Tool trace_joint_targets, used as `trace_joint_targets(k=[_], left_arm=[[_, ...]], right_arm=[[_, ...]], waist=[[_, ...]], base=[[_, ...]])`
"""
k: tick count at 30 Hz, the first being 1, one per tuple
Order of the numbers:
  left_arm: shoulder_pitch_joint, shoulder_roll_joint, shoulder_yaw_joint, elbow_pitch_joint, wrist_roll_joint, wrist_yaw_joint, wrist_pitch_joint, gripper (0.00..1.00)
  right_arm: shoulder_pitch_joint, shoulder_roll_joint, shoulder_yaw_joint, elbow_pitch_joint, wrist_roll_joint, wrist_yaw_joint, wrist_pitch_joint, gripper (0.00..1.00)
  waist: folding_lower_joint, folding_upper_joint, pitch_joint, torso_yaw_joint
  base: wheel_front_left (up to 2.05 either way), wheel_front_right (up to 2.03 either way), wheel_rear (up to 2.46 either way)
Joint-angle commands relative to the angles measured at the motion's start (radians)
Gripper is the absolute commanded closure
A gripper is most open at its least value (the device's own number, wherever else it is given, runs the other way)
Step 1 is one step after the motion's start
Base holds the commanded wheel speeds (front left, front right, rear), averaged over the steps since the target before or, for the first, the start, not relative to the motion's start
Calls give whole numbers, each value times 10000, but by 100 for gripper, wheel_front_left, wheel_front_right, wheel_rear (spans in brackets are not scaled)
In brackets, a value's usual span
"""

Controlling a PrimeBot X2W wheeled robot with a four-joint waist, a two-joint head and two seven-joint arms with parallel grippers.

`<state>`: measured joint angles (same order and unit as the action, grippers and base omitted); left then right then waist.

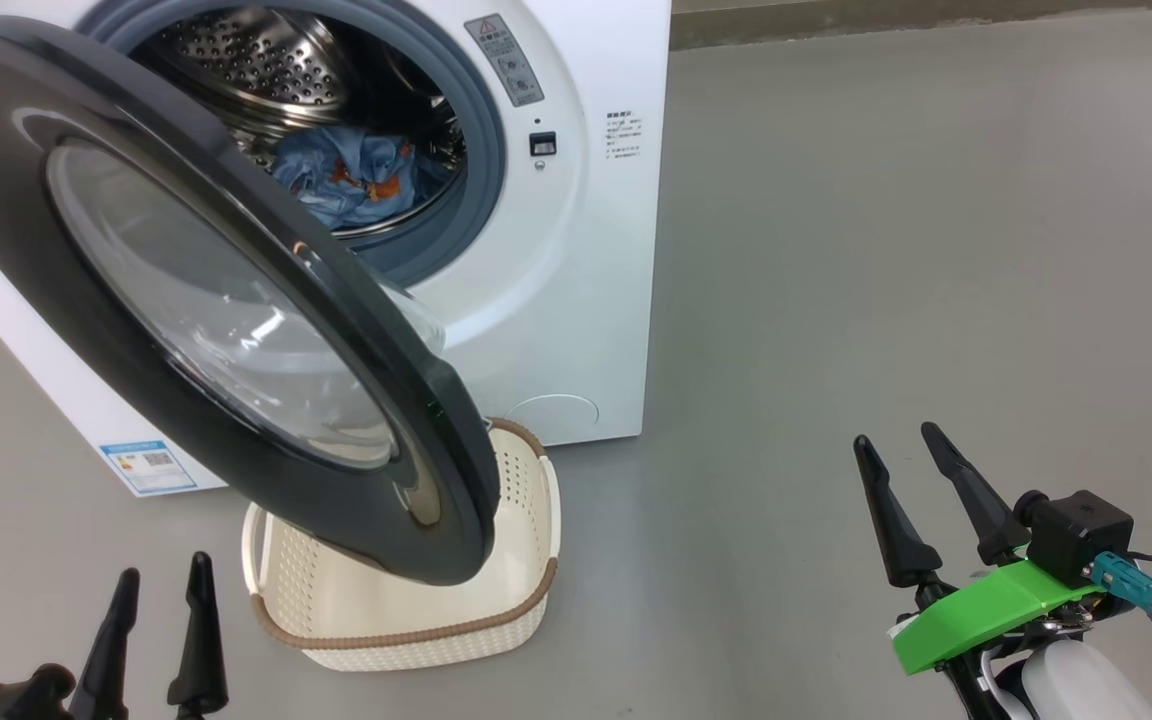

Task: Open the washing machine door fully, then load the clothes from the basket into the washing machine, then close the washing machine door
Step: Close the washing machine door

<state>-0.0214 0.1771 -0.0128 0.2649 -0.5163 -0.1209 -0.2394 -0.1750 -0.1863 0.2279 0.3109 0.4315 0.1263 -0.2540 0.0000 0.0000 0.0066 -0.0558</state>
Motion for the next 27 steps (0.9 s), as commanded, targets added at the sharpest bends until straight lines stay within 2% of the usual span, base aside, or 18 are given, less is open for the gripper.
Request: trace_joint_targets(k=[1, 3, 4, 5, 6, 7, 15, 27], left_arm=[[-480, 175, 285, -144, 34, 65, -135, 0], [-492, 168, 262, -134, 27, 65, -137, 0], [-497, 165, 249, -129, 25, 64, -139, 0], [-499, 161, 235, -125, 21, 63, -140, 0], [-502, 154, 222, -120, 16, 63, -142, 0], [-512, 142, 204, -114, 9, 62, -143, 0], [-536, 108, 100, -64, -28, 55, -153, 0], [-530, 94, -143, 65, -5, 62, -130, 0]], right_arm=[[-214, -96, 142, -275, -21, 44, -78, 0], [-217, -94, 136, -277, -18, 44, -78, 0], [-219, -95, 149, -277, -14, 44, -78, 22], [-229, -95, 175, -276, -6, 44, -78, 55], [-242, -98, 202, -276, 3, 44, -78, 75], [-251, -101, 218, -280, 12, 44, -78, 100], [-370, -161, 283, -325, 90, 44, -78, 100], [-1151, 115, 519, -1062, 633, 44, -78, 100]], waist=[[0, 0, -6, 24], [0, 0, -9, 62], [0, 0, -11, 85], [0, 0, -13, 112], [0, 0, -16, 148], [0, 0, -21, 200], [0, 0, -65, 702], [0, 0, -195, 2078]], base=[[0, 0, 0], [0, 0, 0], [0, 0, 0], [0, 0, 0], [0, 0, 0], [0, 0, 0], [0, 0, 0], [0, 0, 0]])
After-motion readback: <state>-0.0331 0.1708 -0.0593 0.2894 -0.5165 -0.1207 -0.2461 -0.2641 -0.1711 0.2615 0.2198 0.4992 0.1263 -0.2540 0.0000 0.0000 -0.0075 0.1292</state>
